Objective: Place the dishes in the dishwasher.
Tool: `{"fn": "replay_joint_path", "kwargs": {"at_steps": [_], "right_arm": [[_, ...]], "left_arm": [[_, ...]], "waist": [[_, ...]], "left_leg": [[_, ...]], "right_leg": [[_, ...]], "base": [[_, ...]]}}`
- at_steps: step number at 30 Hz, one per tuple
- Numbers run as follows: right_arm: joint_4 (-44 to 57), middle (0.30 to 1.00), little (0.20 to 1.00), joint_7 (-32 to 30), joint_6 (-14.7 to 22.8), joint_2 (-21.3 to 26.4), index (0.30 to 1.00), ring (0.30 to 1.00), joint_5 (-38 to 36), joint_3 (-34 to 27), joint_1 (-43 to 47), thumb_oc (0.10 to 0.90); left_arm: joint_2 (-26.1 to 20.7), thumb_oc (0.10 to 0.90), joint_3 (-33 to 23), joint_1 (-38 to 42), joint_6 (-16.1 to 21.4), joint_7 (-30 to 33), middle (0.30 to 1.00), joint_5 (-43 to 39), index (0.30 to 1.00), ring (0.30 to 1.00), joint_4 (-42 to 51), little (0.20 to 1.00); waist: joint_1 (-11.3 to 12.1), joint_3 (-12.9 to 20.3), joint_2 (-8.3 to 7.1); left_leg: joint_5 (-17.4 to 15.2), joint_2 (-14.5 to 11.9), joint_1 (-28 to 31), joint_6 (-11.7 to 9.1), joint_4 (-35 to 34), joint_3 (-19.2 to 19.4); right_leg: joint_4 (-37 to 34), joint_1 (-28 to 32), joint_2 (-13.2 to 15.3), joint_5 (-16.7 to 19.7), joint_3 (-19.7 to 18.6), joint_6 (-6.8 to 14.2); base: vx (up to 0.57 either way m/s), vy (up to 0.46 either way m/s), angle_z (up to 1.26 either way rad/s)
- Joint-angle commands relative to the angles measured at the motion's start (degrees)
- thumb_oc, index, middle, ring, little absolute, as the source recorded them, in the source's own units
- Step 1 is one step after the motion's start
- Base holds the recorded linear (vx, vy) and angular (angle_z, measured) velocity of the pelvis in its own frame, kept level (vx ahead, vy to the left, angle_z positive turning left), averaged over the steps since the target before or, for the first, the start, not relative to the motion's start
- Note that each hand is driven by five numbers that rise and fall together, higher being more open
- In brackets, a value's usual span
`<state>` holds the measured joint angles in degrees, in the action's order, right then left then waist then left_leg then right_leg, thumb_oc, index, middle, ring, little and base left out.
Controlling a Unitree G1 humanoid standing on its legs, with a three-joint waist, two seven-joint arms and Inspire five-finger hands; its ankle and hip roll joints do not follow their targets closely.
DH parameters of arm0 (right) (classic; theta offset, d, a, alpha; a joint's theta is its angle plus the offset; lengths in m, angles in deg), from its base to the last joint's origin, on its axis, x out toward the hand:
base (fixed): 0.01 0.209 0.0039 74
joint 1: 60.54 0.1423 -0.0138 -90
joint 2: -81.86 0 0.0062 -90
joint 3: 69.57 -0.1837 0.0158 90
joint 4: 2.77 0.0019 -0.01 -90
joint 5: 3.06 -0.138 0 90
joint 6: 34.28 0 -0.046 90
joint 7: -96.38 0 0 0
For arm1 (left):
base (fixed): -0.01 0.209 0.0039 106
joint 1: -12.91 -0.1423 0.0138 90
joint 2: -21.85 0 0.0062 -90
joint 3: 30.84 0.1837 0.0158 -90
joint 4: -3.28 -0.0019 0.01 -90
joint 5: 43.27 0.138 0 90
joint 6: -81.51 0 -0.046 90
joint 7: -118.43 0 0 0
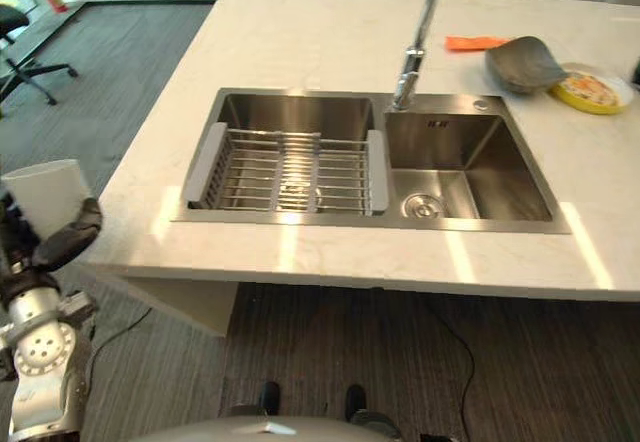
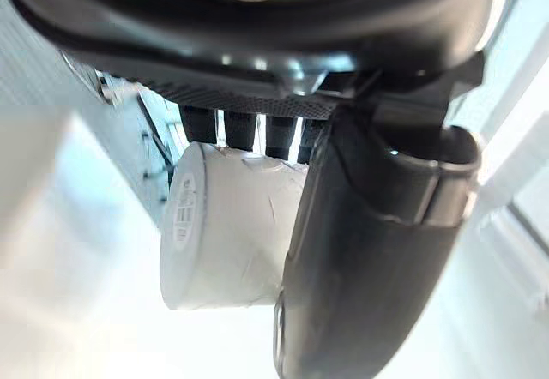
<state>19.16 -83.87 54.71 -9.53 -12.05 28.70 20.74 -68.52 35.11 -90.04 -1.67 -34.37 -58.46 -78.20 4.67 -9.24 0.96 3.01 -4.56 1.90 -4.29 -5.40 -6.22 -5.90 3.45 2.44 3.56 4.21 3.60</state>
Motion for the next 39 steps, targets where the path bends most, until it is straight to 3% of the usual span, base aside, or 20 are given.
{"fn": "replay_joint_path", "kwargs": {"at_steps": [1, 5, 6, 8, 9, 10, 14, 15, 20, 23, 24, 25, 28, 29, 30, 31, 32, 33, 34, 39], "right_arm": [[-0.5, 0.9, 0.9, -1.0, 3.1, 1.1, 0.9, 0.9, -0.6, 0.5, 4.7, 0.8], [-1.7, 0.9, 0.9, -2.2, 3.5, 2.9, 0.9, 0.9, 0.4, 0.0, 5.3, 0.8], [-1.9, 0.9, 0.9, -2.6, 3.8, 3.5, 0.9, 0.9, 1.0, -0.2, 5.7, 0.8], [-2.5, 0.9, 0.9, -3.5, 4.6, 4.3, 0.9, 0.9, 1.5, -0.6, 6.7, 0.8], [-2.6, 0.9, 0.9, -3.5, 4.7, 4.3, 0.9, 0.9, 1.5, -0.6, 6.7, 0.8], [-2.5, 0.9, 0.9, -4.1, 4.9, 3.8, 0.9, 0.9, 0.1, -2.0, 6.6, 0.8], [-2.3, 0.9, 0.9, -4.8, 4.6, 1.7, 0.9, 0.9, -3.9, -6.7, 5.3, 0.8], [-1.9, 0.9, 0.9, -5.0, 4.3, 1.0, 0.9, 0.9, -3.7, -6.8, 5.6, 0.8], [-3.0, 0.9, 0.9, -5.4, 3.4, 0.3, 0.9, 0.9, -2.3, -6.6, 5.8, 0.8], [-4.1, 0.9, 0.9, -6.0, 2.9, -0.2, 0.9, 0.9, -1.7, -6.5, 6.3, 0.8], [-4.9, 0.9, 0.9, -5.5, 2.3, -1.3, 0.9, 0.9, 0.0, -5.5, 6.2, 0.8], [-4.8, 0.9, 0.9, -5.1, 2.1, -2.7, 0.9, 0.9, 0.8, -4.7, 5.7, 0.8], [-4.6, 0.9, 0.9, -5.2, 2.1, -3.7, 0.9, 0.9, 0.8, -4.7, 5.2, 0.8], [-4.1, 0.9, 0.9, -5.3, 2.3, -4.3, 0.9, 0.9, -2.4, -5.5, 5.9, 0.8], [-4.2, 0.9, 0.9, -5.3, 2.3, -4.3, 0.9, 0.9, -2.4, -5.6, 5.9, 0.8], [-4.4, 0.9, 0.9, -5.1, 2.3, -4.3, 0.9, 0.9, -4.0, -5.7, 5.9, 0.8], [-5.2, 0.9, 0.9, -4.2, 2.1, -4.6, 0.9, 0.9, -6.2, -5.1, 4.9, 0.8], [-5.3, 0.9, 0.9, -4.4, 2.4, -4.6, 0.9, 0.9, -7.1, -4.9, 4.7, 0.8], [-5.8, 0.9, 0.9, -4.9, 2.5, -4.6, 0.9, 0.9, -8.0, -5.0, 4.6, 0.8], [-8.2, 0.9, 0.9, -6.1, 2.4, -4.7, 0.9, 0.9, -10.1, -6.0, 4.8, 0.8]], "left_arm": [[-1.7, 0.4, -4.3, 5.8, 10.7, 3.9, 0.3, -1.0, 0.3, 0.3, 7.6, 0.3], [-1.6, 0.4, -2.3, 6.9, 11.2, 4.7, 0.3, 0.7, 0.3, 0.3, 8.5, 0.3], [-1.8, 0.4, -1.8, 7.2, 11.0, 4.9, 0.3, 1.6, 0.3, 0.3, 8.6, 0.3], [-2.0, 0.4, 0.2, 8.9, 11.6, 5.6, 0.3, 2.2, 0.3, 0.3, 8.5, 0.3], [-2.1, 0.4, 0.3, 9.0, 11.6, 5.7, 0.3, 2.2, 0.3, 0.3, 8.4, 0.3], [-1.6, 0.4, 0.9, 10.1, 11.9, 6.8, 0.3, 2.6, 0.3, 0.3, 9.0, 0.3], [-1.8, 0.4, 2.3, 12.2, 12.1, 7.0, 0.3, 4.7, 0.3, 0.3, 9.7, 0.3], [-1.6, 0.4, 3.3, 11.8, 11.7, 6.6, 0.3, 5.7, 0.3, 0.3, 9.9, 0.3], [-2.1, 0.4, 3.7, 11.0, 9.5, 5.1, 0.3, 6.7, 0.3, 0.3, 10.5, 0.3], [-2.6, 0.4, 3.5, 10.1, 8.9, 4.1, 0.3, 7.6, 0.3, 0.3, 10.9, 0.3], [-2.6, 0.4, 3.0, 9.1, 8.7, 3.2, 0.3, 7.5, 0.3, 0.3, 11.2, 0.3], [-2.6, 0.4, 3.3, 8.7, 8.2, 2.5, 0.3, 7.0, 0.3, 0.3, 11.1, 0.3], [-2.9, 0.4, 4.8, 9.1, 7.6, 2.0, 0.3, 7.0, 0.3, 0.3, 11.1, 0.3], [-2.7, 0.4, 8.5, 10.5, 8.3, 1.8, 0.3, 5.2, 0.3, 0.3, 10.1, 0.3], [-2.7, 0.4, 8.5, 10.6, 8.3, 1.8, 0.3, 5.2, 0.3, 0.3, 10.1, 0.3], [-2.7, 0.4, 10.4, 11.2, 8.3, 1.0, 0.3, 4.8, 0.3, 0.3, 9.8, 0.3], [-3.4, 0.4, 13.6, 12.8, 7.7, -0.8, 0.3, 4.9, 0.3, 0.3, 8.8, 0.3], [-4.2, 0.4, 15.3, 13.9, 7.3, -1.8, 0.3, 5.8, 0.3, 0.3, 8.6, 0.3], [-4.5, 0.4, 16.2, 14.8, 7.0, -2.2, 0.3, 6.8, 0.3, 0.3, 8.6, 0.3], [-5.1, 0.4, 17.3, 16.5, 6.3, -0.8, 0.3, 10.0, 0.3, 0.3, 7.6, 0.3]], "waist": [[2.7, -1.8, -1.81], [5.6, -2.7, -0.56], [5.6, -2.9, -0.67], [4.2, -2.0, -1.13], [4.1, -2.1, -1.03], [2.6, -1.7, -1.27], [-1.6, 1.2, -1.02], [-1.8, 2.6, -0.56], [-1.8, 4.1, -0.77], [-0.6, 3.9, -1.32], [0.7, 3.6, -1.75], [1.3, 2.8, -2.66], [0.5, 1.9, -3.39], [-3.8, -0.3, -3.78], [-3.7, -0.2, -3.8], [-5.5, -0.8, -3.45], [-8.3, -0.9, -2.91], [-9.2, -1.2, -2.81], [-9.2, -1.0, -2.92], [-7.4, -0.4, -4.34]], "left_leg": [[-2.8, 0.5, -3.3, -2.6, 4.1, -0.5], [5.1, 0.7, -10.8, -6.1, 0.4, -3.7], [5.6, 0.2, -12.3, -6.1, 0.4, -1.5], [5.3, -4.6, -10.1, -5.7, 1.7, 8.2], [5.2, -4.7, -10.0, -5.7, 1.7, 8.0], [4.8, -7.7, -8.1, -6.0, 4.6, 14.0], [4.8, -14.5, 1.4, -9.5, 6.3, 26.3], [4.1, -14.3, 4.3, -10.4, 4.8, 26.7], [0.6, -13.6, 3.7, -9.0, 1.1, 28.3], [-1.6, -11.3, 3.0, -7.4, 0.9, 27.0], [-3.7, -8.7, 2.6, -6.0, 0.7, 25.7], [-5.3, -6.0, 2.3, -4.0, 0.5, 24.0], [-7.1, -3.3, 2.4, -2.0, 0.4, 21.1], [-6.4, -1.9, 2.4, -1.3, 0.4, 17.5], [-6.4, -1.9, 2.3, -1.3, 0.4, 17.6], [-6.2, -1.3, 2.4, -1.0, 0.4, 14.7], [-5.8, 0.6, 2.3, -0.2, 0.4, 8.6], [-4.8, 1.7, 1.5, 0.3, 0.4, 5.1], [-5.4, 2.5, 1.4, 0.5, 0.4, 3.4], [-5.4, 2.9, 1.2, 0.2, 0.4, -0.2]], "right_leg": [[0.9, 1.0, 3.0, -6.5, 5.0, 1.7], [0.9, -2.0, 4.6, -7.6, 13.9, 1.7], [0.9, -2.5, 5.8, -7.2, 16.6, 1.9], [0.9, -3.1, 7.3, -6.4, 23.3, 1.7], [0.9, -2.9, 7.2, -6.5, 23.5, 1.7], [0.9, -2.7, 7.9, -5.7, 27.0, 1.7], [1.4, -2.3, 11.0, -3.7, 33.7, 2.3], [1.7, -1.7, 12.3, -1.9, 36.5, 2.9], [2.1, 0.0, 15.5, 2.2, 39.7, 4.9], [2.6, 0.6, 17.4, 4.1, 40.4, 6.1], [3.9, 1.1, 19.3, 5.0, 40.5, 6.8], [7.1, 1.8, 21.5, 5.1, 39.9, 7.6], [12.9, 1.1, 23.1, 5.6, 36.6, 8.5], [16.2, -4.6, 17.6, 2.4, 18.3, 7.3], [16.3, -4.8, 17.6, 2.3, 18.2, 7.3], [16.6, -6.1, 13.4, -0.2, 10.4, 7.1], [15.3, -6.9, 4.2, -5.9, -3.3, 5.4], [14.1, -7.6, 1.5, -5.9, -8.4, 4.2], [12.0, -8.0, 0.8, -5.8, -9.5, 3.7], [5.6, -4.6, 3.6, -3.7, -3.1, 3.6]], "base": [[-0.08, -0.131, 0.54], [-0.18, -0.068, 1.59], [-0.3, -0.142, 1.3], [-0.21, -0.122, 1.71], [-0.19, -0.049, 2.83], [-0.09, -0.018, 2.76], [-0.12, 0.147, 1.72], [-0.02, 0.257, 1.6], [-0.01, 0.24, 1.17], [0.0, 0.234, 0.54], [0.06, 0.437, 0.28], [0.06, 0.444, 0.16], [0.16, 0.278, 0.49], [0.16, 0.238, 1.1], [0.16, 0.244, 1.78], [0.27, 0.191, 1.94], [0.3, 0.213, 1.66], [0.31, 0.138, 1.47], [0.2, 0.013, 2.2], [0.11, -0.081, 1.33]]}}
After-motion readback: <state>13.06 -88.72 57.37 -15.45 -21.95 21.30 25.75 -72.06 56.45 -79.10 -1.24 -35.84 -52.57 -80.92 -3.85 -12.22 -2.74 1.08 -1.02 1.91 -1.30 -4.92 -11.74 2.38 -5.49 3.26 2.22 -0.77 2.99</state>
